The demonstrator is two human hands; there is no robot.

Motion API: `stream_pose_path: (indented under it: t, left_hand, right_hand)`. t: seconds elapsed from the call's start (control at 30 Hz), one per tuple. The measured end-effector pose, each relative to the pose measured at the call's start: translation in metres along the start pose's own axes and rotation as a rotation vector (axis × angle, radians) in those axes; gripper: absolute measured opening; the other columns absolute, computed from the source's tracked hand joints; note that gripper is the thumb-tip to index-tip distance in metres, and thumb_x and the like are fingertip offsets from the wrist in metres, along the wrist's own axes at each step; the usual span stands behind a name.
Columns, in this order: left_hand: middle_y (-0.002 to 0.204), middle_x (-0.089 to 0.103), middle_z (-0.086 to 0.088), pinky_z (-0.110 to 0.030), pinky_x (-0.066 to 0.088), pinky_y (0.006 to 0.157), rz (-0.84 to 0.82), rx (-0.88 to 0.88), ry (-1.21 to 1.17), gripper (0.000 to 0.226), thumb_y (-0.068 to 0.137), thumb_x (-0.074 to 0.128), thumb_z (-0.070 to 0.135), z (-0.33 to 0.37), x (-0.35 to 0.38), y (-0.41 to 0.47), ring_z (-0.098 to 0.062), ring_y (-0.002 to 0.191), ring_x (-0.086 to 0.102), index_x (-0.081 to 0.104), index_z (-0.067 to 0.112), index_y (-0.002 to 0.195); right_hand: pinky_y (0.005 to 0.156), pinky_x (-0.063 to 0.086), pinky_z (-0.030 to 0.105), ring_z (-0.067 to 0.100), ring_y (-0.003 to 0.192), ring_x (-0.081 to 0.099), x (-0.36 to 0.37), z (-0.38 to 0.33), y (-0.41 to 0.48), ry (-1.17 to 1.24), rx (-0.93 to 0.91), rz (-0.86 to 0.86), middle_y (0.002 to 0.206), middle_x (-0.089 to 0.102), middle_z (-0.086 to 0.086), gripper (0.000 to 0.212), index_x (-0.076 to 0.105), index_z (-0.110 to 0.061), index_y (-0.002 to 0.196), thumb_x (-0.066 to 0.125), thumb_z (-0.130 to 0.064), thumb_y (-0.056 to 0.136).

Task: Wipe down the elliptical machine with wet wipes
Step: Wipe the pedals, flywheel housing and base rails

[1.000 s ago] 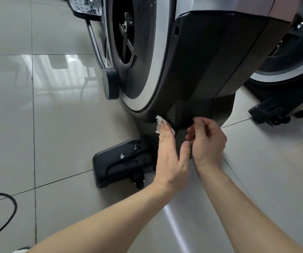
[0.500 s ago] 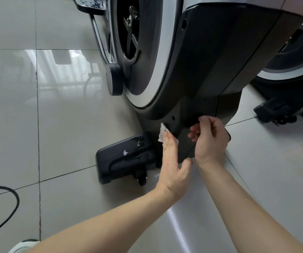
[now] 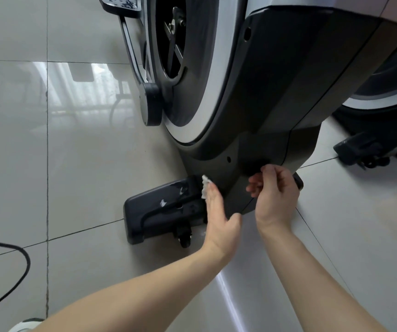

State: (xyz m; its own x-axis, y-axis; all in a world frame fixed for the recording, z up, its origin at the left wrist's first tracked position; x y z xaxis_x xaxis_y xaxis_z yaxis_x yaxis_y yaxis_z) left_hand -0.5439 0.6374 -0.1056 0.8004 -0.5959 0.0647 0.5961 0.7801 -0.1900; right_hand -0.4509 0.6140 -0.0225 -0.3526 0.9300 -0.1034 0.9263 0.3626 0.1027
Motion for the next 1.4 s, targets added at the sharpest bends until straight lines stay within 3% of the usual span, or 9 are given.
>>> stream_pose_path:
  t: [0.23, 0.43, 0.53, 0.7, 0.8, 1.0, 1.1, 1.2, 1.4]
  left_hand:
    - [0.17, -0.005, 0.01, -0.023, 0.0, 0.126, 0.04, 0.264, -0.105, 0.085, 0.084, 0.034, 0.012, 0.037, -0.007, 0.019, 0.005, 0.153, -0.008, 0.001, 0.019, 0.162]
    - [0.155, 0.046, -0.001, -0.039, 0.025, 0.125, 0.204, -0.257, -0.393, 0.106, 0.074, 0.045, 0.09, -0.018, -0.032, 0.105, -0.018, 0.144, 0.041, 0.04, 0.022, 0.155]
    - [0.154, 0.047, -0.015, -0.046, 0.036, 0.118, 0.146, -0.308, -0.216, 0.067, 0.105, 0.026, 0.052, -0.014, -0.051, 0.132, -0.033, 0.142, 0.044, 0.041, 0.006, 0.152]
    - [0.161, 0.031, -0.021, -0.048, 0.032, 0.12, 0.142, -0.207, -0.139, 0.058, 0.109, 0.024, 0.035, -0.007, -0.03, 0.102, -0.038, 0.146, 0.034, 0.027, 0.004, 0.157]
    - [0.17, 0.012, -0.003, -0.044, 0.015, 0.128, 0.13, -0.121, -0.218, 0.081, 0.093, 0.032, 0.053, -0.01, -0.001, 0.048, -0.02, 0.156, 0.014, 0.01, 0.02, 0.163]
    - [0.163, -0.009, 0.016, -0.026, -0.003, 0.127, 0.042, -0.041, -0.115, 0.064, 0.107, 0.028, 0.027, -0.022, 0.004, -0.002, 0.004, 0.149, -0.011, -0.008, 0.018, 0.159]
    - [0.158, 0.011, 0.013, -0.025, 0.009, 0.126, 0.04, -0.041, -0.15, 0.058, 0.108, 0.032, 0.023, -0.009, -0.002, 0.009, -0.002, 0.15, 0.006, 0.011, 0.014, 0.161]
    - [0.12, 0.058, -0.008, -0.026, 0.041, 0.091, 0.134, -0.173, -0.035, 0.038, 0.108, 0.037, 0.04, 0.008, -0.017, 0.041, -0.018, 0.113, 0.05, 0.06, 0.011, 0.118]
    - [0.13, 0.053, -0.002, -0.022, 0.031, 0.097, 0.221, -0.252, 0.256, 0.048, 0.111, 0.028, 0.042, 0.008, -0.026, 0.065, -0.019, 0.128, 0.049, 0.054, 0.012, 0.138]
  right_hand:
    - [0.06, 0.047, 0.033, 0.021, 0.054, 0.058, 0.005, 0.005, 0.004, 0.008, -0.012, 0.04, 0.061, 0.061, 0.005, 0.022, 0.059, -0.017, 0.081, 0.053, -0.019, 0.101]
    - [0.057, 0.046, 0.031, 0.023, 0.054, 0.058, 0.008, 0.007, 0.004, 0.013, -0.005, 0.052, 0.062, 0.061, 0.009, 0.02, 0.058, -0.013, 0.083, 0.053, -0.018, 0.102]
    - [0.054, 0.045, 0.029, 0.024, 0.054, 0.058, 0.005, 0.005, 0.003, 0.019, 0.011, 0.044, 0.062, 0.063, 0.008, 0.02, 0.058, -0.012, 0.084, 0.053, -0.014, 0.103]
    - [0.049, 0.045, 0.023, 0.021, 0.054, 0.059, 0.0, 0.005, -0.005, -0.01, 0.001, -0.008, 0.062, 0.064, 0.004, 0.019, 0.063, -0.014, 0.084, 0.056, -0.014, 0.102]
    - [0.051, 0.046, 0.024, 0.022, 0.055, 0.06, -0.001, 0.008, -0.008, -0.033, -0.005, -0.036, 0.064, 0.066, 0.004, 0.019, 0.063, -0.015, 0.084, 0.057, -0.016, 0.102]
    - [0.052, 0.046, 0.028, 0.021, 0.054, 0.058, 0.006, 0.025, -0.017, -0.068, 0.023, -0.081, 0.064, 0.065, 0.008, 0.019, 0.062, -0.013, 0.084, 0.055, -0.015, 0.102]
    - [0.057, 0.047, 0.032, 0.022, 0.055, 0.059, 0.007, 0.034, -0.017, -0.069, 0.025, -0.106, 0.063, 0.065, 0.008, 0.018, 0.061, -0.015, 0.085, 0.055, -0.018, 0.101]
    - [0.055, 0.045, 0.031, 0.023, 0.054, 0.057, 0.008, 0.038, -0.015, -0.032, 0.046, -0.105, 0.062, 0.064, 0.008, 0.017, 0.06, -0.015, 0.083, 0.055, -0.02, 0.099]
    - [0.056, 0.048, 0.033, 0.02, 0.054, 0.058, -0.001, 0.051, -0.023, -0.054, 0.104, -0.135, 0.061, 0.064, 0.004, 0.021, 0.062, -0.014, 0.082, 0.058, -0.017, 0.102]
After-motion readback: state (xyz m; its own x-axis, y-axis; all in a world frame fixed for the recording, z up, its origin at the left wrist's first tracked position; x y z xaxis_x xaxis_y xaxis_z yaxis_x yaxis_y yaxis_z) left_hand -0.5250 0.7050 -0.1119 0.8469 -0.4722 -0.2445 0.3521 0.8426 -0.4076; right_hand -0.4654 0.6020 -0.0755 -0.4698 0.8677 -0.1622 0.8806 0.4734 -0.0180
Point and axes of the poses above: each hand's wrist, its own y-axis towards the middle knuckle, its own x-axis out of the palm, z = x × y, the point moved 3 cm from there along y, towards the middle knuckle
